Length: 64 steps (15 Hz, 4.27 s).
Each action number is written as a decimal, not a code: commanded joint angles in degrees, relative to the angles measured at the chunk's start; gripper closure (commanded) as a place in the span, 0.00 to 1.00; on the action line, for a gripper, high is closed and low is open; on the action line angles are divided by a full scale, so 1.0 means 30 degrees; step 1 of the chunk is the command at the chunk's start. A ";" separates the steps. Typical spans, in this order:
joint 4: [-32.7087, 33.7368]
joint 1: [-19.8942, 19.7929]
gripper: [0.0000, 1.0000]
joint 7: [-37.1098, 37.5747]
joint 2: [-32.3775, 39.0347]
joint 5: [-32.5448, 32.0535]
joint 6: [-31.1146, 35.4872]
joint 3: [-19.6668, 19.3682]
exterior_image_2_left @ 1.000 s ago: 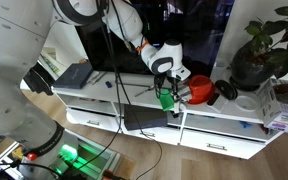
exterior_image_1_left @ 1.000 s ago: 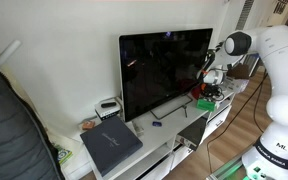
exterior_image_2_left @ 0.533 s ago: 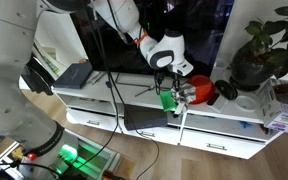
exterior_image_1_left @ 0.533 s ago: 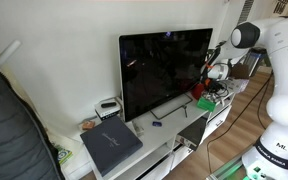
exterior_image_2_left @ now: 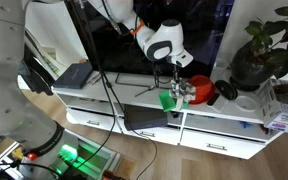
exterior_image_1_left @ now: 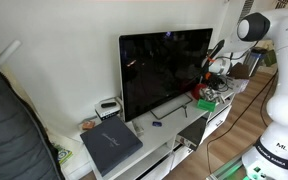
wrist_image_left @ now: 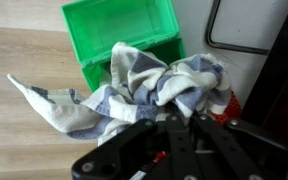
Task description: Move the grey towel to the left
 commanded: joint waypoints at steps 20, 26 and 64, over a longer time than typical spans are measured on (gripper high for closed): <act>-1.1040 0.0015 0.98 0.0435 -1.1335 0.1723 1.2330 0.1552; -1.3603 0.0266 0.98 0.0632 -1.4217 0.1402 1.4812 0.1742; -1.5365 0.5249 0.98 0.0379 -1.6905 0.0985 1.2528 0.3953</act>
